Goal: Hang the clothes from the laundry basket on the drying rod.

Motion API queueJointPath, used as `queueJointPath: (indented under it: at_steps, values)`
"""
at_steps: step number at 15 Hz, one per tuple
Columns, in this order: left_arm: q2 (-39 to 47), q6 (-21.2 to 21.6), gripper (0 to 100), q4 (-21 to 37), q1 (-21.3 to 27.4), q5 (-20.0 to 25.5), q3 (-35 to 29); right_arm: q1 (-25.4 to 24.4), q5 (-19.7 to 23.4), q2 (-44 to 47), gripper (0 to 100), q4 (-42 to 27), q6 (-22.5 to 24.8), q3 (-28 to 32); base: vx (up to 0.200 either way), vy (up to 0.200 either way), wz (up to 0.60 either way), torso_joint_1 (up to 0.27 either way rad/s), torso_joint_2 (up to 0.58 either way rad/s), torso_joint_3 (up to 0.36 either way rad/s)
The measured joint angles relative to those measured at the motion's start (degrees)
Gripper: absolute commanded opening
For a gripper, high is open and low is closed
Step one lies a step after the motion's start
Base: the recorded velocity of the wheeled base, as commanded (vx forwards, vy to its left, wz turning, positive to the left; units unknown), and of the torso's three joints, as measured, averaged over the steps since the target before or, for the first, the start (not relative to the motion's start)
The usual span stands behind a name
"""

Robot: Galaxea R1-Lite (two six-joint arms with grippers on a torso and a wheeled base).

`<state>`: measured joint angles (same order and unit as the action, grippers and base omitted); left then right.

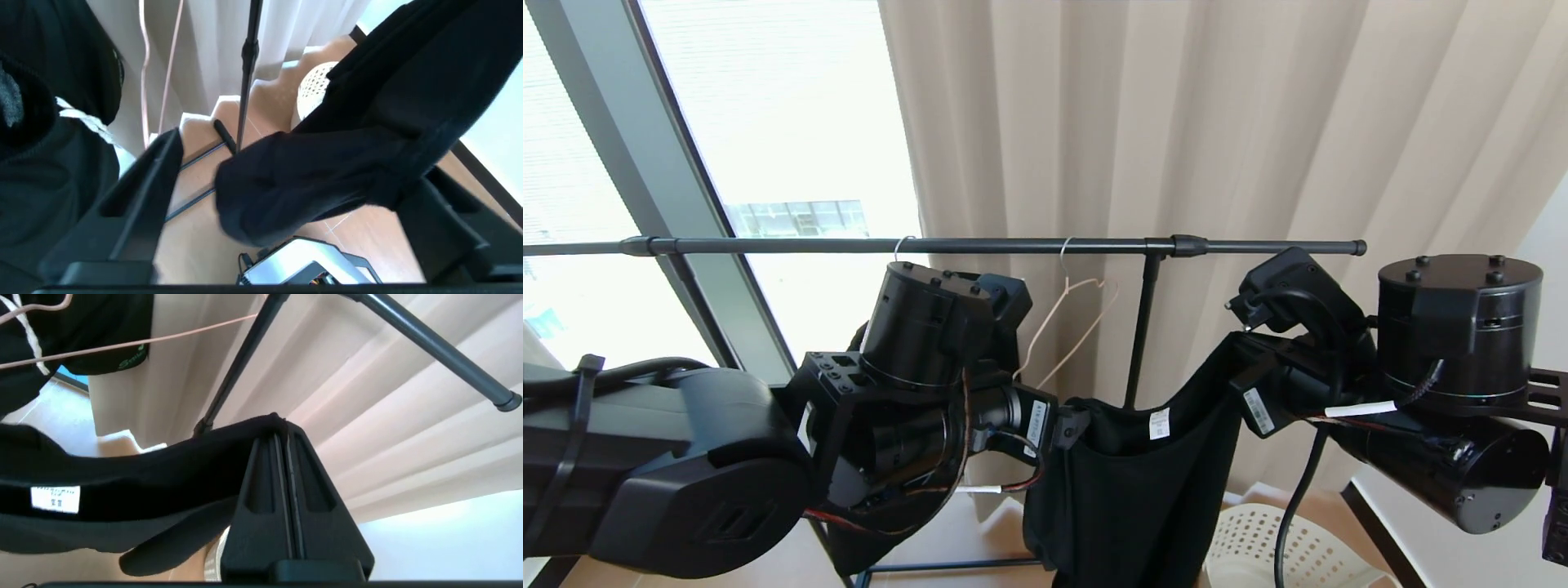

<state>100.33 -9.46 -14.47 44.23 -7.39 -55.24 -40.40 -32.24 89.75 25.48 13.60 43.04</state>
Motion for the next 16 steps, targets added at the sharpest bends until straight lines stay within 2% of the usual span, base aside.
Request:
queueJointPath:
  at_steps: [2, 8, 11, 16]
  values:
    - [-0.3, 0.0, 100, 0.0, -0.1, 1.3, 0.4, 0.8, 0.2, 0.7, 0, 0.0, -0.1, 0.3, 0.000, 0.000, 0.00, 0.000, 0.00, 0.000]
    - [-3.0, -0.1, 100, 0.0, -3.2, 12.2, 3.4, 4.0, 0.3, 2.5, 0, 0.1, -0.1, 1.5, 0.000, 0.000, 0.00, 0.000, 0.00, 0.000]
    - [-4.1, 0.0, 100, 0.0, -4.4, 14.3, 4.5, 4.7, 0.3, 3.5, 0, 3.4, 0.1, 1.6, 0.000, 0.000, 0.00, 0.000, 0.00, 0.000]
    - [-4.5, 0.6, 100, 0.0, -5.3, 14.1, 4.3, 5.1, 0.2, 4.4, 0, 4.0, 0.2, 1.3, 0.000, 0.000, 0.00, 0.000, 0.00, 0.000]
